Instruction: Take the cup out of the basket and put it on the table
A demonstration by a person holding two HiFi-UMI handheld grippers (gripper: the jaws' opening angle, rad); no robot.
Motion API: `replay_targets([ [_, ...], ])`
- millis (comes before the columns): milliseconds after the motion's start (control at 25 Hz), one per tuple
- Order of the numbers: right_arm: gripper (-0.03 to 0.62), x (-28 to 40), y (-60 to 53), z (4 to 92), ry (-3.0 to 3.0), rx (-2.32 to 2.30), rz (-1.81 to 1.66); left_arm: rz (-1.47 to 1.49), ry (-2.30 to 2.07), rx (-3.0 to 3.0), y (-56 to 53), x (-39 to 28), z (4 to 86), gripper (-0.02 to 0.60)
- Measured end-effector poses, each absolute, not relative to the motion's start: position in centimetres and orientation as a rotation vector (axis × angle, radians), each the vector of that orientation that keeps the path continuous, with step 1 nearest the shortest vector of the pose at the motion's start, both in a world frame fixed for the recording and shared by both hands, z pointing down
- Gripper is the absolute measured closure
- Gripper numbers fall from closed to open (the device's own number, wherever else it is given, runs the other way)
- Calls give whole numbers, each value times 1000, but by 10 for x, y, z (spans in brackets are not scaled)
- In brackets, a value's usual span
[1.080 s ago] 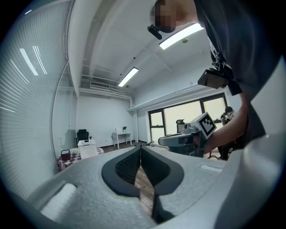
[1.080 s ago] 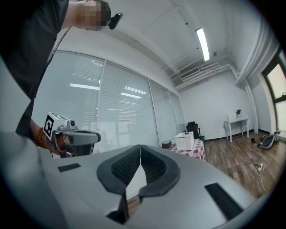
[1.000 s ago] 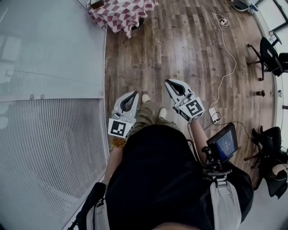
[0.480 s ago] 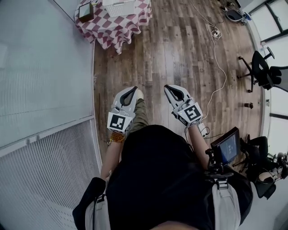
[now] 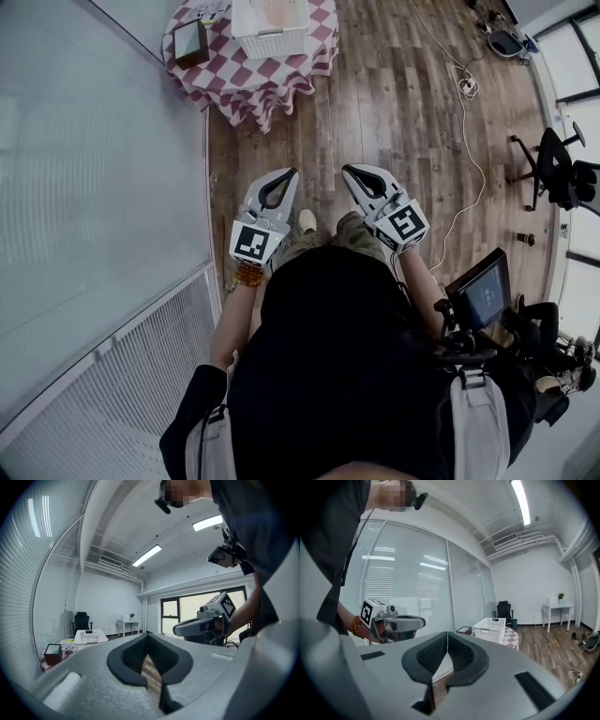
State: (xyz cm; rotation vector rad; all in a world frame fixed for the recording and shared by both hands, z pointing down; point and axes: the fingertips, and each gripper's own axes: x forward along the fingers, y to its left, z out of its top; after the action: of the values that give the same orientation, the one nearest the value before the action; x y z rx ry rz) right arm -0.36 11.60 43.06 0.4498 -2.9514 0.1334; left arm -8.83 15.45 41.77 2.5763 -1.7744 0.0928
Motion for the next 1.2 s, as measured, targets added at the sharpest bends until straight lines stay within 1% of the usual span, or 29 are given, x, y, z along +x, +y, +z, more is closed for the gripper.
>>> replay_targets([
  [160,582,-32,77,442,-2953,436,153,125,-1802,2571,119,-121,417,577],
  [320,582,-59,13,460,-2961,422,149,166,-1851,2565,61,-153,425,577],
  [480,582,-86,-58,480,-2981,382,187,348,-1909,2510,-9,-190,432,577],
  [640,582,-107,-132,471,-3011,317,224,480,-1968,2469,-94,-226,411,577],
  [880,582,-108,-267,473,-3024,383,310,665,-1918,2327,-219,-269,416,577],
  [1040,582,-101,-355,498,-2962,443,386,849,-1809,2275,-306,-291,445,577],
  [1200,582,-89,-375,507,-2908,491,378,1035,-1653,2301,-347,-301,474,577],
])
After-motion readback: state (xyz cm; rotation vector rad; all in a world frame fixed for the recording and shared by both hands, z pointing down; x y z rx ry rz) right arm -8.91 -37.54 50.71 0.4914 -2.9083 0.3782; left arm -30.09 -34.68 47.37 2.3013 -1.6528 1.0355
